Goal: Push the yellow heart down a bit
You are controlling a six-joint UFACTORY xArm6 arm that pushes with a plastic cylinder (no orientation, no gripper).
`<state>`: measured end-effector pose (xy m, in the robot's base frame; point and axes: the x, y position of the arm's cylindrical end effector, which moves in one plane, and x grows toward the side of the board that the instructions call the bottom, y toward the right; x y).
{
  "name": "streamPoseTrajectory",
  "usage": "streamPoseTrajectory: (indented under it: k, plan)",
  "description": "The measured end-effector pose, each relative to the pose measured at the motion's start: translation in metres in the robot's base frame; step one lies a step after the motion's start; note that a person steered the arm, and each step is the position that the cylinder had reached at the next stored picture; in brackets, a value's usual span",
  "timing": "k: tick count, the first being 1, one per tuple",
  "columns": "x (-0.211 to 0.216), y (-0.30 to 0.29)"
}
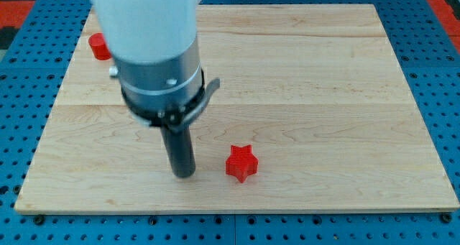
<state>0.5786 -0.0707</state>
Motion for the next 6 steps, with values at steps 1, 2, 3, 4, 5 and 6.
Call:
streamPoseTrajectory:
  k: [1, 2, 3, 4, 5, 6]
  plan:
    - [0.021, 0.076]
    - [-0.014, 0.085]
    - [-0.014, 0.113]
    - [-0.061, 0.163]
    - [-0.156, 0.104]
    - [-0.197, 0.02]
